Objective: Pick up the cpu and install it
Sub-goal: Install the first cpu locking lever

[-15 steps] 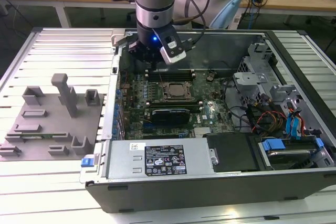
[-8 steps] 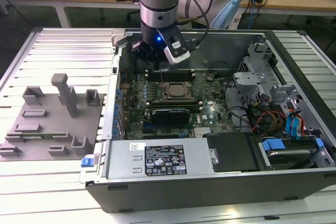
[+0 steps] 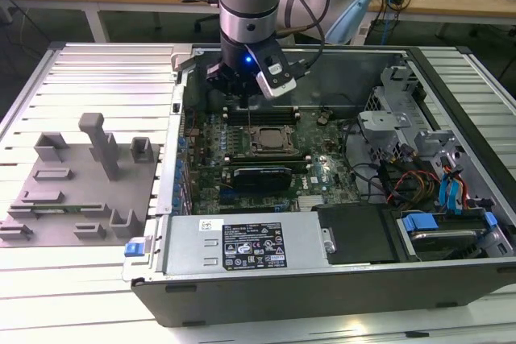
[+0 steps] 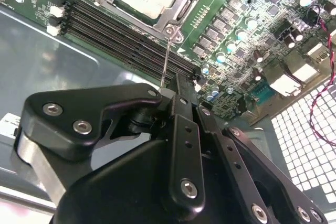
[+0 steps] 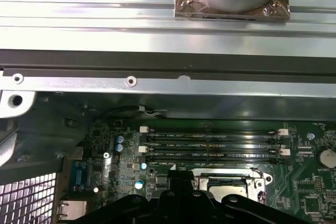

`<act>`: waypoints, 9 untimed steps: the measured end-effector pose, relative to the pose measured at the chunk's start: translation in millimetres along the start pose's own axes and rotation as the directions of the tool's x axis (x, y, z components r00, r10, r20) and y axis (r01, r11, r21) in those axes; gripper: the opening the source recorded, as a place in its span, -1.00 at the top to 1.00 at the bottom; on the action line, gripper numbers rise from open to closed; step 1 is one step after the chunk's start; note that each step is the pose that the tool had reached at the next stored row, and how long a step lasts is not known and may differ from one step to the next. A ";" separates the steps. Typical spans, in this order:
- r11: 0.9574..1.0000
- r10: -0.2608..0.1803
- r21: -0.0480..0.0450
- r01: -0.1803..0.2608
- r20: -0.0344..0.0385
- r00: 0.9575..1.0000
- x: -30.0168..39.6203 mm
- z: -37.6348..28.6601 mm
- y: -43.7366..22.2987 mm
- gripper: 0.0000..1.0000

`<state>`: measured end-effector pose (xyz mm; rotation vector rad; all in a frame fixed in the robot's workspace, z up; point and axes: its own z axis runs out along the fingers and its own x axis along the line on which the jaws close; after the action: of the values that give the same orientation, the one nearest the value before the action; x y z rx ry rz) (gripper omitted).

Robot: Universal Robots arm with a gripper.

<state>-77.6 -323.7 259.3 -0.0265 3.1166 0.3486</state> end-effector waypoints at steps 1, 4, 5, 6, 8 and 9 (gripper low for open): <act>1.000 0.000 0.000 0.000 0.000 1.000 -0.8 0.0 0.0 0.79; 1.000 0.000 0.000 0.000 0.000 1.000 -3.9 0.1 -0.1 0.79; 1.000 0.000 0.000 0.000 0.000 1.000 -4.6 0.1 -0.1 0.79; 1.000 0.000 0.000 0.000 0.000 1.000 -5.7 0.1 -0.1 0.79; 1.000 0.000 0.000 0.000 0.000 1.000 -7.1 0.1 -0.1 0.79; 1.000 0.000 0.000 0.000 0.000 1.000 -7.8 0.1 -0.1 0.79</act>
<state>-69.7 -323.7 259.2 -0.0266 3.1165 0.3487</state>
